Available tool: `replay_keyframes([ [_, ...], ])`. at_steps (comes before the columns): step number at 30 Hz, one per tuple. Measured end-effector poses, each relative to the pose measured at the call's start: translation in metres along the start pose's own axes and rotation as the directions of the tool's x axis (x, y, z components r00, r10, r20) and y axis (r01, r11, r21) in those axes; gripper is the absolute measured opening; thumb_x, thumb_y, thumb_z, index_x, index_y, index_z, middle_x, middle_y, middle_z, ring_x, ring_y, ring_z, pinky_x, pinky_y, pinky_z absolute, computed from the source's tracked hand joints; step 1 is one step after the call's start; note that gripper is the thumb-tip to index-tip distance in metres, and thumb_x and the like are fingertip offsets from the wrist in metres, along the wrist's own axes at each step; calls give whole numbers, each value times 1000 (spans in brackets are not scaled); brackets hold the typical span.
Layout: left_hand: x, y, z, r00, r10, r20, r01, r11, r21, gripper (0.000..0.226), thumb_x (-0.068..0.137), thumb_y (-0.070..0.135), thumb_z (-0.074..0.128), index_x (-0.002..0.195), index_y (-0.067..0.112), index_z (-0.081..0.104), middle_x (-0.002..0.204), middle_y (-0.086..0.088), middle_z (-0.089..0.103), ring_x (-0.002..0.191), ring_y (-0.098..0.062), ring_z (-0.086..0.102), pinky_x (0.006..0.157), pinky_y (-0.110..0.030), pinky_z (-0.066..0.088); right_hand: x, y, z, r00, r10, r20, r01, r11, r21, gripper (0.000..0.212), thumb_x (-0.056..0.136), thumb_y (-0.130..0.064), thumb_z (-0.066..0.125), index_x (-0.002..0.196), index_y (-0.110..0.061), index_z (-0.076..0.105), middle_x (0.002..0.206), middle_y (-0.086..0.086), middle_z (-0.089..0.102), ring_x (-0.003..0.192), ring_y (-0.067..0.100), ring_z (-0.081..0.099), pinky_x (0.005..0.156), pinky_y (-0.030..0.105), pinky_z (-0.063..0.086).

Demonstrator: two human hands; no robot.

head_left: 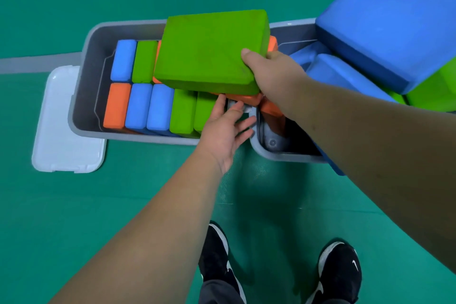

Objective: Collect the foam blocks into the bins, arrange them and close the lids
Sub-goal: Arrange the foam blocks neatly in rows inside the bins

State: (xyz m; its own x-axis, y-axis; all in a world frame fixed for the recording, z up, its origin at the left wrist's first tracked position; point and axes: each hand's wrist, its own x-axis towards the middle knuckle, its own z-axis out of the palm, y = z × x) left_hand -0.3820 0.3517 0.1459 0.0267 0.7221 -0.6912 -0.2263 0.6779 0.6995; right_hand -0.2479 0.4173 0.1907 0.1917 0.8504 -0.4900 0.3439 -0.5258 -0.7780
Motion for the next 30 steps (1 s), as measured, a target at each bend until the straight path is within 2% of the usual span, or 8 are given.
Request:
replay_keyframes([
  [3,-2,2,4,1000,-16,-10,16,1000,21,57,104,15,58,148,43,36,135,2,69,109,-26,75,102,-44,56,-3,6,-3,1000,-22,8,22,999,-44,65,94,-72,47,125,-19,69,122,1,69,114,23,61,101,35,44],
  [6,-9,-5,13,998,-55,-25,57,993,103,45,103,12,58,146,24,47,131,-3,70,103,-25,76,94,-42,57,-13,14,-11,998,-52,45,59,983,-176,61,100,-66,39,111,-15,70,110,6,68,101,26,59,89,37,43],
  [11,-26,-19,35,998,-64,26,54,960,274,30,102,13,60,131,13,61,116,-4,77,81,-17,76,66,-31,55,-40,39,-46,995,-84,55,92,982,-164,35,95,-40,46,91,-14,68,84,8,68,75,23,60,66,35,52],
  [17,-44,-6,61,997,-24,71,-8,907,421,18,100,9,55,110,19,67,95,4,80,72,-17,70,62,-30,53,-57,43,-95,995,-100,-30,92,974,-205,29,96,-34,51,98,-16,74,95,3,75,92,25,71,83,43,58],
  [22,-45,18,91,991,83,101,-123,850,513,11,97,14,59,101,22,65,87,2,78,67,-15,69,63,-29,50,-57,40,-128,982,-156,-105,134,972,-192,26,94,-36,56,86,-19,73,83,-17,75,74,5,69,70,30,53],
  [24,-36,17,100,961,231,155,-277,731,623,14,94,16,63,105,25,66,92,0,76,80,-20,72,73,-34,54,-52,45,-128,961,-193,-199,156,970,-187,23,94,-31,55,87,-20,74,83,-10,76,74,10,69,74,32,55],
  [27,-14,8,109,861,374,345,-486,403,775,28,92,15,59,118,25,67,110,3,69,98,-18,68,90,-36,54,-41,65,-119,914,-276,-297,202,945,-255,24,96,-25,50,92,-18,73,90,0,76,88,21,68,84,40,54],
  [30,16,16,115,798,460,389,-549,288,785,32,91,11,58,121,19,66,118,-3,67,106,-25,66,98,-39,51,-22,69,-121,855,-434,-282,279,846,-455,24,95,-27,49,95,-22,72,91,-1,74,88,24,66,81,40,54],
])
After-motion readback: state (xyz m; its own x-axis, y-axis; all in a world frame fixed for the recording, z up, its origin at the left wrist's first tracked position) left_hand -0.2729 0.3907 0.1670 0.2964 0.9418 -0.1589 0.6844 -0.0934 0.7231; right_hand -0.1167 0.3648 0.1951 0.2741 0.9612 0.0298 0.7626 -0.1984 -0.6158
